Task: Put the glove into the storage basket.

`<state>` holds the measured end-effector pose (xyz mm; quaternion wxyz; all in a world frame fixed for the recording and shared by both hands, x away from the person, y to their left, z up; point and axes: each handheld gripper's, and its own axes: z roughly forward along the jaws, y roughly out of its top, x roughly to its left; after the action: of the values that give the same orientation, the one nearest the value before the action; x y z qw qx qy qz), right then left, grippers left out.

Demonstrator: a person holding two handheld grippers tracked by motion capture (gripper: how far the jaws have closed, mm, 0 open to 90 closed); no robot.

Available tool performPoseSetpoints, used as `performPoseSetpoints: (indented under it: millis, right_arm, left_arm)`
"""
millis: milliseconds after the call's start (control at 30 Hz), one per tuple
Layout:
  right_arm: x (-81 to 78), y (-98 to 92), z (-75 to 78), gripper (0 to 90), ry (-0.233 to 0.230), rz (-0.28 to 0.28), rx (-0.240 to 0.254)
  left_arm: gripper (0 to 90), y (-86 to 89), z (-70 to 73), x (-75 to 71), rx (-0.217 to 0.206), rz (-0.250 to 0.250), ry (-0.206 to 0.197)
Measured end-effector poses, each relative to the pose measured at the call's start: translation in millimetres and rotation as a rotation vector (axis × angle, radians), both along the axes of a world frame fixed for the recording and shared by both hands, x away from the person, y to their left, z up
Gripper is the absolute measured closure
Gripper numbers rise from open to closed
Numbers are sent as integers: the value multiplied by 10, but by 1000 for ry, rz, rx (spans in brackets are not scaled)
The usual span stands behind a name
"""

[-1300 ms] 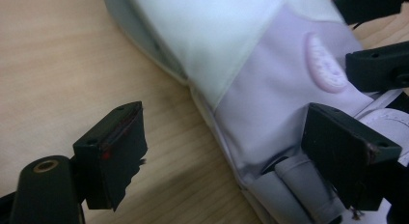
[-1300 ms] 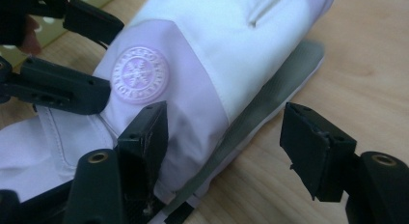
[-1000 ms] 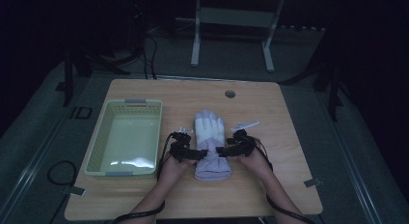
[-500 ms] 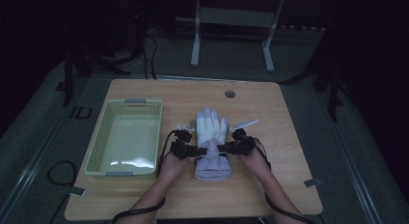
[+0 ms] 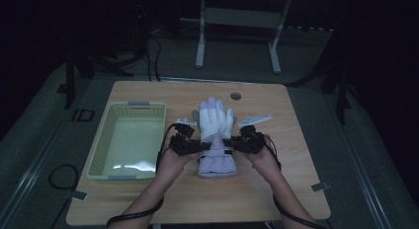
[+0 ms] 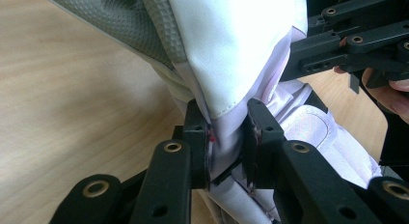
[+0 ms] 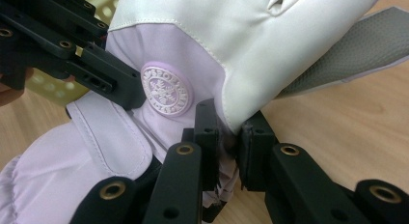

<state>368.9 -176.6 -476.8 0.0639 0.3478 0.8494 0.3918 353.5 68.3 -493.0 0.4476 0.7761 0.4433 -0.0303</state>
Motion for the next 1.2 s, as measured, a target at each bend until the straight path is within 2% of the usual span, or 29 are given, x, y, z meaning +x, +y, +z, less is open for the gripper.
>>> performPoseSetpoints:
  millis: [100,200,233,267,333,400,533,867,967,1067,1200]
  right_arm:
    - [-20,103,148,804,-30,12,-4]
    - [-24,125,177,805,-34,14,-1]
    - [-32,187,263,805,-47,21,10]
    - [-33,207,290,804,-49,24,10]
    - [-35,247,343,805,-61,27,14]
    - [-35,267,369,805,-61,28,16]
    - [-13,370,471,805,-70,42,25]
    - [47,658,603,804,-80,68,33]
    - [67,830,646,804,-85,72,32]
    - [75,914,659,804,-86,79,36]
    - [88,1140,686,804,-88,97,39]
  left_arm:
    - [748,90,116,6,4,-9,-4]
    - [749,139,178,9,1,-13,-3]
    - [748,209,289,8,15,-18,-12]
    - [748,209,289,8,15,-18,-12]
    - [748,272,383,12,23,-20,-22]
    - [748,272,383,12,23,-20,-22]
    - [748,417,523,36,38,-34,-34]
    - [748,709,690,56,71,-31,-50]
    - [748,877,738,60,76,-21,-47]
    - [748,956,762,53,84,-19,-50]
    - [747,1136,803,39,96,-7,-48]
